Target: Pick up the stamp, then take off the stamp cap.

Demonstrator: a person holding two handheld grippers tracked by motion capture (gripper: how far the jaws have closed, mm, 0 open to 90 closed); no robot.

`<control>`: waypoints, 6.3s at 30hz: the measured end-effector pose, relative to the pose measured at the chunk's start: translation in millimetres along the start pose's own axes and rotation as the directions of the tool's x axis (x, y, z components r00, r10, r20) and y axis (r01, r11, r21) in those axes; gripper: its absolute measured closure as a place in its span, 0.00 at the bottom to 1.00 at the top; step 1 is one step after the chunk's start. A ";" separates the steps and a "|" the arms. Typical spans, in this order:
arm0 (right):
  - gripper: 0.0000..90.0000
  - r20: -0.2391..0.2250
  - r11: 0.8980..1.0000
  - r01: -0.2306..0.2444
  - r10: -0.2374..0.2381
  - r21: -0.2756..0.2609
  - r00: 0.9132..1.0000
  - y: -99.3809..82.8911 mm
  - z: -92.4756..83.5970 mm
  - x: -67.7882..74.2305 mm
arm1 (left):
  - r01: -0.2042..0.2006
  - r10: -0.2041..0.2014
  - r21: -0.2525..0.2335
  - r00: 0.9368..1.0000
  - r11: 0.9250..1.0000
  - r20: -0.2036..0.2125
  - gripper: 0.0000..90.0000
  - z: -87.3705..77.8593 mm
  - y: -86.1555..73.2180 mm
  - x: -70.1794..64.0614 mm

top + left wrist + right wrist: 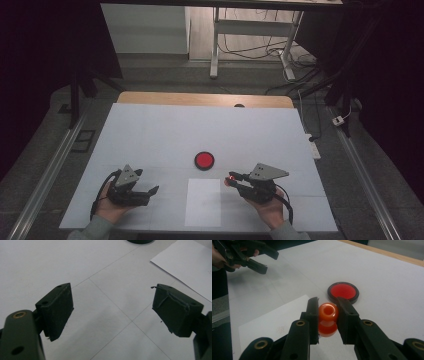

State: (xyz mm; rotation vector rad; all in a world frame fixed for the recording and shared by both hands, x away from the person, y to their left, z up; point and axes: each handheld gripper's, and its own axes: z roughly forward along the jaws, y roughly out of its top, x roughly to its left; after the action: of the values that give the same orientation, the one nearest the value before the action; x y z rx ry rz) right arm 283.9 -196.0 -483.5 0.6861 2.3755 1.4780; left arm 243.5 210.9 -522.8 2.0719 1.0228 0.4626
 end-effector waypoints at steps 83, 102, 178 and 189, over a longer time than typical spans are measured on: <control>0.80 -0.023 0.999 -0.016 0.015 -0.042 1.000 6.1 9.3 -3.5 | -0.079 0.085 -0.034 0.974 0.996 0.211 0.22 37.0 60.5 -66.2; 0.80 -0.037 1.000 -0.002 0.001 -0.029 0.999 6.6 16.2 -0.2 | -0.106 0.114 -0.047 0.968 0.993 0.225 0.24 58.2 78.4 -75.4; 0.80 -0.054 0.999 -0.013 0.012 -0.031 0.998 3.3 20.5 5.2 | -0.271 0.271 -0.041 0.919 0.962 0.288 0.61 103.6 104.8 -116.7; 0.80 -0.052 0.999 -0.020 0.018 -0.037 0.998 3.2 19.8 4.7 | -0.275 0.277 -0.052 0.915 0.960 0.294 0.70 103.7 104.3 -118.2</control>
State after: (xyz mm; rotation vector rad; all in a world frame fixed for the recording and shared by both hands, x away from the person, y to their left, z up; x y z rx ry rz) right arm 289.6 -177.1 -489.4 0.6719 2.3784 1.5625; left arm 287.0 27.9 -507.9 2.2052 0.5511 0.2783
